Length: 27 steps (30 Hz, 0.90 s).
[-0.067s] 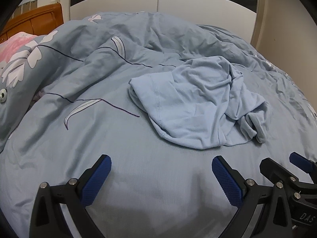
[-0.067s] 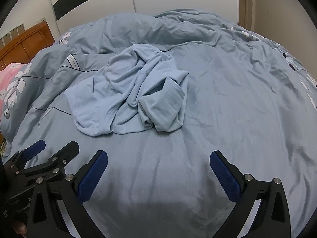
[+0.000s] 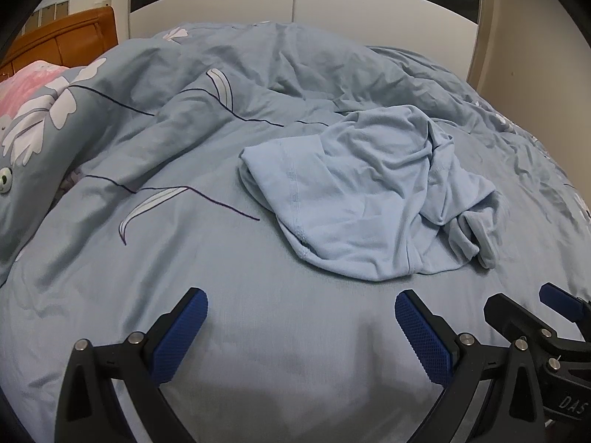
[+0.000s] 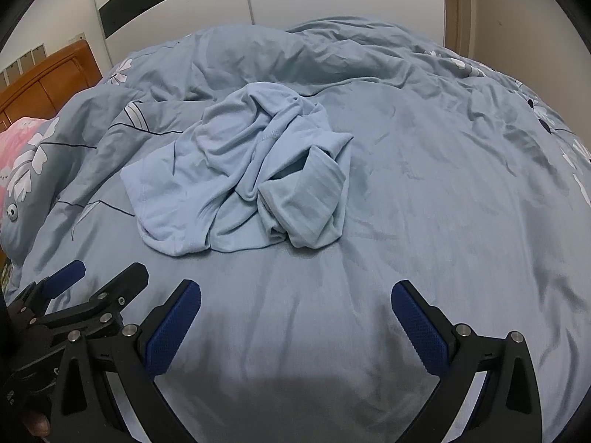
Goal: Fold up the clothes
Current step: 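Move both grippers toward the crumpled light blue T-shirt on the bed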
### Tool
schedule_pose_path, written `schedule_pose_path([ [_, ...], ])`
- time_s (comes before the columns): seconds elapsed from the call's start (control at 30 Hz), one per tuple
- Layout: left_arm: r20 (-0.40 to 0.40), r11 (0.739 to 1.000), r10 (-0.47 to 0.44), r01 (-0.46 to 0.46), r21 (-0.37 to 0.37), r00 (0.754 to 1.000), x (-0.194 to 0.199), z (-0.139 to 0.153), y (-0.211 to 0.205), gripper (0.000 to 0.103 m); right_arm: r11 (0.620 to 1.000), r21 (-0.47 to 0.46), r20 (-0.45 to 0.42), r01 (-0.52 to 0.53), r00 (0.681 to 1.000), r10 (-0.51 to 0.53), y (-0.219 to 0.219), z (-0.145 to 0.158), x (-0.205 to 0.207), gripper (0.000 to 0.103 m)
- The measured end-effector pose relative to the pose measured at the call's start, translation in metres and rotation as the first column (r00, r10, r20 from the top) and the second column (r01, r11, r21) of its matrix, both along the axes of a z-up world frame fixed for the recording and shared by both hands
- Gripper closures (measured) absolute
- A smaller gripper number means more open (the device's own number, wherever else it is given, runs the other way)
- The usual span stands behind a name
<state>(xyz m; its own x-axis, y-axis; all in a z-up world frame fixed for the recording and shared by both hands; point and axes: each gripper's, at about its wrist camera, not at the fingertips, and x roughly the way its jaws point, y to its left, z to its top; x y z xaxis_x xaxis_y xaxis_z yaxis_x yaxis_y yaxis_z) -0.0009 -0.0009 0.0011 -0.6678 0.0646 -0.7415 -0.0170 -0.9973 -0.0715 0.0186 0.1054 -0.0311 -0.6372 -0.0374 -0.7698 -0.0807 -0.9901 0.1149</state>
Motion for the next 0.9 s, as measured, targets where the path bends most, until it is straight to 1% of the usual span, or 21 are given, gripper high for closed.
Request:
schedule_pose_path([
  [0.17,-0.001,1.000,-0.003,0.003,0.001,1.000,-0.002,0.002,-0.002,0.000,1.000,-0.002,0.004,-0.003,1.000,0.003,-0.006,0.001,-0.002,0.000],
  [0.37,0.011,1.000,-0.009,0.009,0.003,1.000,-0.014,0.003,0.000,0.000,1.000,-0.002,-0.002,-0.009,1.000,0.009,-0.002,-0.001,-0.008,0.000],
  [0.5,-0.027,1.000,-0.009,0.009,0.000,1.000,-0.013,0.003,0.001,0.000,1.000,-0.002,-0.016,-0.001,1.000,0.000,-0.006,-0.001,-0.010,0.000],
  [0.63,-0.035,1.000,-0.004,0.004,0.017,0.999,-0.012,0.002,0.000,0.000,1.000,-0.001,-0.043,-0.004,0.999,0.004,-0.006,0.001,-0.011,0.000],
  [0.67,-0.016,1.000,-0.002,0.002,0.021,1.000,-0.012,0.002,0.000,0.000,1.000,0.000,-0.050,-0.004,0.999,0.004,-0.006,0.001,-0.011,0.000],
  [0.77,-0.018,0.999,0.002,-0.001,0.032,1.000,-0.012,0.004,-0.003,0.000,1.000,0.003,-0.060,0.003,0.998,-0.003,-0.005,0.002,-0.011,0.000],
  [0.8,-0.028,0.999,0.005,-0.004,0.034,1.000,-0.011,0.005,-0.004,0.000,1.000,-0.001,-0.061,0.009,0.998,-0.009,-0.004,0.003,-0.011,0.000],
  [0.87,-0.034,1.000,0.009,-0.008,0.014,0.999,-0.010,0.006,-0.007,0.000,0.999,-0.028,-0.078,0.017,0.997,-0.019,0.002,0.005,-0.014,0.000],
  [0.9,-0.035,1.000,0.012,-0.011,0.026,0.999,-0.010,0.007,-0.010,0.000,0.999,-0.045,-0.082,0.025,0.996,-0.028,0.006,0.007,-0.016,0.000],
])
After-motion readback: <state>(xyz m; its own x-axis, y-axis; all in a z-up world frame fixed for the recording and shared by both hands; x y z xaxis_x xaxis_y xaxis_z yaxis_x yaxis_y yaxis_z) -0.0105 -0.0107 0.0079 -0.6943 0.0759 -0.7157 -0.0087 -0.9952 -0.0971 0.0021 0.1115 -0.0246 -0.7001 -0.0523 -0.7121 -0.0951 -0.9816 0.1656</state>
